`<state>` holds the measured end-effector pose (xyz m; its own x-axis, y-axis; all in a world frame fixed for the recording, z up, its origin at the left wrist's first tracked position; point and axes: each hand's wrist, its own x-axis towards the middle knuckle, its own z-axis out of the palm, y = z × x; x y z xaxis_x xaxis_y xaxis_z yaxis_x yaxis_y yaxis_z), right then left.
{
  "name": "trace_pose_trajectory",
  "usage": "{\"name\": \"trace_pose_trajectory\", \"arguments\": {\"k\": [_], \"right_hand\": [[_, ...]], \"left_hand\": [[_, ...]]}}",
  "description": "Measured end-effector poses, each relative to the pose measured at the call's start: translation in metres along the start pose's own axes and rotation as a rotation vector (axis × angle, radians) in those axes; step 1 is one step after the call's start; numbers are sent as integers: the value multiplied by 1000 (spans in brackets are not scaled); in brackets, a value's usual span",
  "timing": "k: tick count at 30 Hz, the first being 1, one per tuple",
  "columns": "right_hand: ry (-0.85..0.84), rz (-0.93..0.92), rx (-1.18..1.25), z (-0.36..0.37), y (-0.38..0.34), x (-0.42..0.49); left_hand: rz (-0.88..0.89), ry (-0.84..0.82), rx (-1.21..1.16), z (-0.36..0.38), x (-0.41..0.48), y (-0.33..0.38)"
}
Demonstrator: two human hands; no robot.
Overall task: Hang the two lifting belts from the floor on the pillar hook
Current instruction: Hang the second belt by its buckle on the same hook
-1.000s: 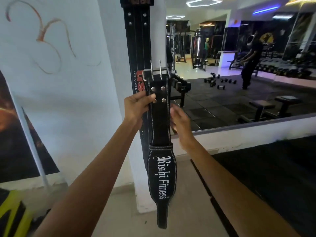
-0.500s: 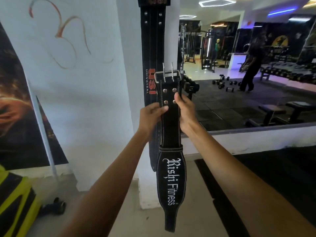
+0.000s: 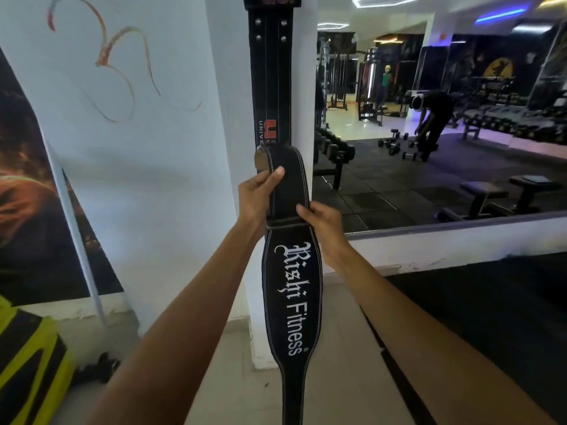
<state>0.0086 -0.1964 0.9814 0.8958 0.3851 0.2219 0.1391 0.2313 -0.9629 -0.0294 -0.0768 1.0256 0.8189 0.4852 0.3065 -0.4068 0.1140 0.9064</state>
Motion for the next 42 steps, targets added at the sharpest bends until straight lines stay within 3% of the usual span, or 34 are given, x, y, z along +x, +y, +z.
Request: {"name": "trace_pose_trajectory", "arguments": {"k": [9, 15, 22, 26, 30, 32, 37, 42], "right_hand": [[127, 112, 71, 13, 13, 2], [163, 98, 55, 10, 5, 12], [138, 59, 153, 11, -6, 14], [134, 55, 170, 5, -3, 15], [21, 91, 142, 6, 1, 6], [-32, 72, 101, 11, 1, 0], [-36, -72, 0, 7, 11, -8], [-26, -34, -159, -22, 64, -30]], "left_hand": [[-89, -96, 274, -38, -36, -56], [-312, -154, 378, -74, -75, -108], [-155, -86, 193, -57, -49, -68], [-351, -270, 407, -87, -77, -97], [-212, -242, 170, -52, -38, -36], [-232, -166, 122, -29, -9, -9], [-315, -39, 45, -18, 13, -8], [-283, -37, -40, -23, 19, -6]]}}
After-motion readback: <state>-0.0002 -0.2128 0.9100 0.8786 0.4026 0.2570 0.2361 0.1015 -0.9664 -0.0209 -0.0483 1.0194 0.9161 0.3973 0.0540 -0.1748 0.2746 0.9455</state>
